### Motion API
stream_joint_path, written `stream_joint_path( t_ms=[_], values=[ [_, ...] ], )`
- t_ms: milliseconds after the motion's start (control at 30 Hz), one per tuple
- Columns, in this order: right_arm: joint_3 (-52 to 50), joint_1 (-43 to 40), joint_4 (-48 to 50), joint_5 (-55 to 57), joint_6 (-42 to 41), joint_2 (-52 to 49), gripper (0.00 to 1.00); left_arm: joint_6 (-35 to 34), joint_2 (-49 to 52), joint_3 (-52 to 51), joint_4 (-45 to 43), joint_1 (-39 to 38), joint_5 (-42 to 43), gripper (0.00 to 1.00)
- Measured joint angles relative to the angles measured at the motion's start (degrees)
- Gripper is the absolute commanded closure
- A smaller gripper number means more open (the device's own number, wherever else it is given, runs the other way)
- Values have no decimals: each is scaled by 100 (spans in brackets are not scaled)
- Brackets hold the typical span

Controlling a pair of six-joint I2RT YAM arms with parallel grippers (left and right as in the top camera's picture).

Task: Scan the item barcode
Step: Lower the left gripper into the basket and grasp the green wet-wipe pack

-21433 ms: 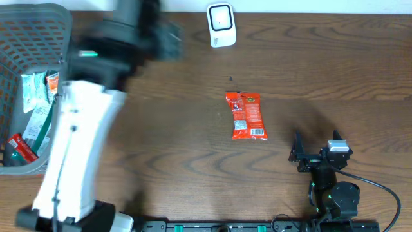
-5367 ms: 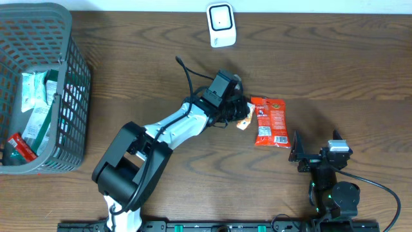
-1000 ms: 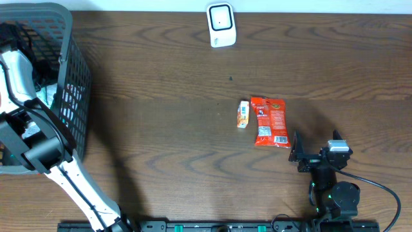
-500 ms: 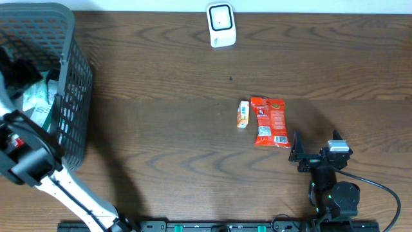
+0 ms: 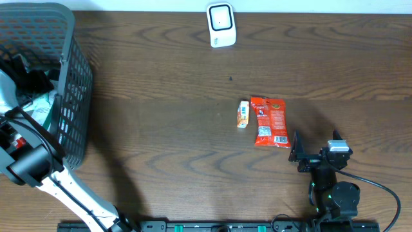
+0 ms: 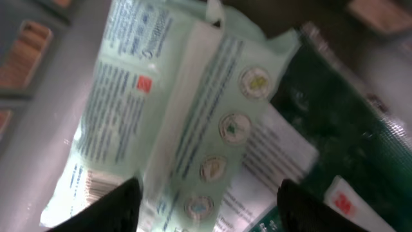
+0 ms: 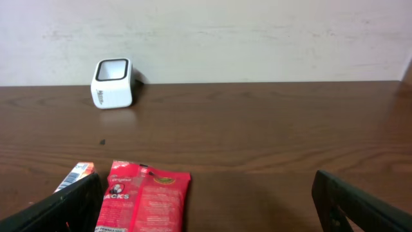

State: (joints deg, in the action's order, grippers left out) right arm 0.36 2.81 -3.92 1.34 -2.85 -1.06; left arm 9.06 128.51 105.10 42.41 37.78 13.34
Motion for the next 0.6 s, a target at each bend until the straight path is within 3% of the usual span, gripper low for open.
stream_joint_path(
  t_ms=[100, 167, 233, 300, 600],
  values=[
    [0, 0, -2, -2, 0, 0, 1, 24, -83, -293, -461, 0, -48, 43],
    [0, 0, -2, 0, 0, 0, 1, 50, -133, -428, -614, 0, -122, 59],
    [0, 0, -2, -2, 0, 0, 1, 92, -162, -501, -682, 22, -181, 81],
    [0, 0, -2, -2, 0, 0, 1, 57, -166, -507, -702, 39, -186, 91],
    [0, 0, -2, -2, 0, 0, 1, -59, -566, -538, -671, 35, -186, 93]
  ],
)
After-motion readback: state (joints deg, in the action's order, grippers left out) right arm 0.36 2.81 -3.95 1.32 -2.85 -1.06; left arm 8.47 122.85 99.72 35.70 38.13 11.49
